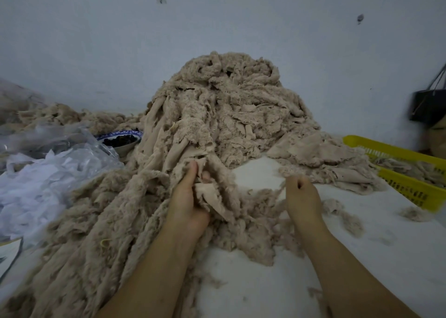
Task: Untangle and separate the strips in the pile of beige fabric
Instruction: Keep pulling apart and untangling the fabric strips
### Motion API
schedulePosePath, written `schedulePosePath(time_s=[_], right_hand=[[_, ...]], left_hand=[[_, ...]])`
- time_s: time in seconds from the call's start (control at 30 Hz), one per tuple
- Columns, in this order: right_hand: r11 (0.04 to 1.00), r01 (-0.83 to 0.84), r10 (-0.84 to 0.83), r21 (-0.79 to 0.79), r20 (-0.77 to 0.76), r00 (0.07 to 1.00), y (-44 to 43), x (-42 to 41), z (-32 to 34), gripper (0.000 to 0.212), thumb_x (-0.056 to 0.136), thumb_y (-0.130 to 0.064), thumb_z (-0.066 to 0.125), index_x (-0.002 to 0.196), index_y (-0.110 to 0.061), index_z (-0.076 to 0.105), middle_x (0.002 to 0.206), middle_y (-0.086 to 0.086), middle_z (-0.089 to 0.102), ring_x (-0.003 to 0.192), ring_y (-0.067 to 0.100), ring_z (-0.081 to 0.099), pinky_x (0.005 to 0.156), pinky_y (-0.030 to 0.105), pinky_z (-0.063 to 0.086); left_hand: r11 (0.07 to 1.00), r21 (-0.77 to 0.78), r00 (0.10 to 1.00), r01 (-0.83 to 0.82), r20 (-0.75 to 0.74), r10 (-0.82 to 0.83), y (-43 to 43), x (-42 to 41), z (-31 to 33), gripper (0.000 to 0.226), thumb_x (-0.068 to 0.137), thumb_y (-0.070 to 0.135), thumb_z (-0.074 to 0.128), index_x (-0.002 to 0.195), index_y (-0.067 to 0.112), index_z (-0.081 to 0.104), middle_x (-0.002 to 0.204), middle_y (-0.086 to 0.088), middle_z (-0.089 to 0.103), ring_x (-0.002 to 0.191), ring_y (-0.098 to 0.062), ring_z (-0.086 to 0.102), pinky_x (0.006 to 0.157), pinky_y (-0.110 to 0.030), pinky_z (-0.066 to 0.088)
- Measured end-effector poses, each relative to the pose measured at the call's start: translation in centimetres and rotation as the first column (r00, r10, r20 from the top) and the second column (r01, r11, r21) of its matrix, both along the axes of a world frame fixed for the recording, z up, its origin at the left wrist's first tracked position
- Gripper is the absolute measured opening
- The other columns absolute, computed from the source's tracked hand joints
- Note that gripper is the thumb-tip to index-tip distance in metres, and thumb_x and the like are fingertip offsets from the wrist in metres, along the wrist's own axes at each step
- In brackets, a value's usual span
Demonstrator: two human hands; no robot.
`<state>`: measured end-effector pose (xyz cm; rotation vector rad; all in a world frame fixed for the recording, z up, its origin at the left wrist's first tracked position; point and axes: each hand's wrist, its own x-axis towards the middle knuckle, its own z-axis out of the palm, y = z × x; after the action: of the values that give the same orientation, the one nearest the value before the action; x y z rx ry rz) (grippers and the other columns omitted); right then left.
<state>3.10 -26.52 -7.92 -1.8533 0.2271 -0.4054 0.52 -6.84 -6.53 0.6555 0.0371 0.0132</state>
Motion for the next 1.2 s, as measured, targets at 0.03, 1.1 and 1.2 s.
schedulePosePath(time_s=[0.03, 1.1, 1.2], right_hand=[[0.999, 0.005, -0.006, 0.042, 0.012, 1.0, -0.1, 0.0, 0.0, 0.03, 0.1, -0.023, 0.042, 0.072, -0.014, 0.035, 0.068, 0.004, 0.037, 0.058, 0.018, 0.03, 0.055, 0.032, 0.023], [0.916, -0.187, 0.296, -0.354, 0.286, 0.911, 3.0, -1.6, 0.6, 0.04, 0.094, 0.005, 0.046, 0.128, -0.012, 0.058, 0.112, -0.009, 0.052, 0.097, 0.003, 0.048, 0.077, 0.012, 0.033], [0.91, -0.183, 0.298, -0.373, 0.28, 0.912, 2.7, -1.3, 0.4, 0.037, 0.096, 0.002, 0.045, 0.123, -0.017, 0.061, 0.109, -0.011, 0.053, 0.087, -0.005, 0.048, 0.069, 0.003, 0.034]], left_hand=[[1.0, -0.001, 1.0, 0.01, 0.009, -0.01, 0.0, 0.0, 0.1, 0.045, 0.098, 0.039, 0.052, 0.074, 0.013, 0.079, 0.068, -0.004, 0.072, 0.066, -0.018, 0.073, 0.06, -0.036, 0.061], [0.691, 0.721, 0.985, 0.043, 0.086, -0.151, -2.9, -1.8, -0.3, 0.012, 0.093, 0.031, 0.066, 0.095, 0.033, 0.078, 0.101, 0.0, 0.077, 0.095, -0.015, 0.073, 0.072, -0.023, 0.059], [0.752, 0.659, 0.999, 0.004, 0.027, -0.029, -2.6, -1.4, -0.2, 0.025, 0.096, 0.025, 0.058, 0.085, 0.03, 0.079, 0.094, -0.01, 0.077, 0.089, -0.027, 0.074, 0.078, -0.043, 0.062]])
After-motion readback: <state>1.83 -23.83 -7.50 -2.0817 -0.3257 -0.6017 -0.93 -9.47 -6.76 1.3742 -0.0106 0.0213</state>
